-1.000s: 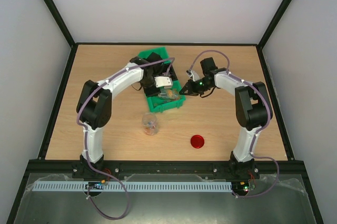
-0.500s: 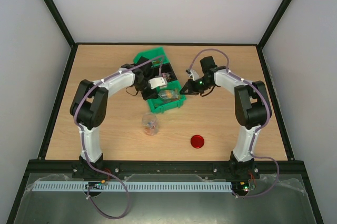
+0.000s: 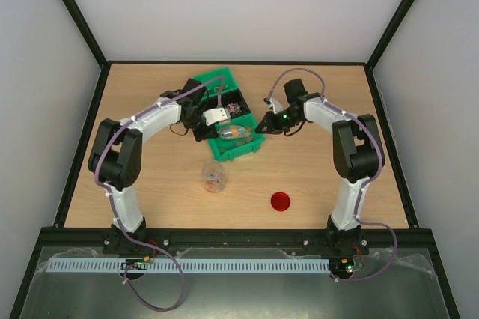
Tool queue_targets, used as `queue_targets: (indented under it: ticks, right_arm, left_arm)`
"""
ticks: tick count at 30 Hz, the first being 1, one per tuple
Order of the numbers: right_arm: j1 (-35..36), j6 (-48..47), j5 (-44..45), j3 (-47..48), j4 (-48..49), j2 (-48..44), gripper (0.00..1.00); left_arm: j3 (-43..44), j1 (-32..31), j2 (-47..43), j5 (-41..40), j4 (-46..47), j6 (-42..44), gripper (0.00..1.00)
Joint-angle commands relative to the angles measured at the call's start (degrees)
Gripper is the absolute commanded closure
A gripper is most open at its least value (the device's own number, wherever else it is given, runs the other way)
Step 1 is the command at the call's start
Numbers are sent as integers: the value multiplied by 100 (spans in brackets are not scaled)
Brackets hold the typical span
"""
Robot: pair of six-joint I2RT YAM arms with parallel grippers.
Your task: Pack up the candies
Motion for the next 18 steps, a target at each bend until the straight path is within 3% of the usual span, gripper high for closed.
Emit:
queue_targets:
  ticks: [1,18]
  right_arm:
    - [-12,-300,168,141,-233,173,99]
    - [-14,-490,272,359,-413,284,99]
  left_arm:
    - [-106,227,-403,-151,-25,321,98]
    - [-714,1005,-791,1267,478,769,98]
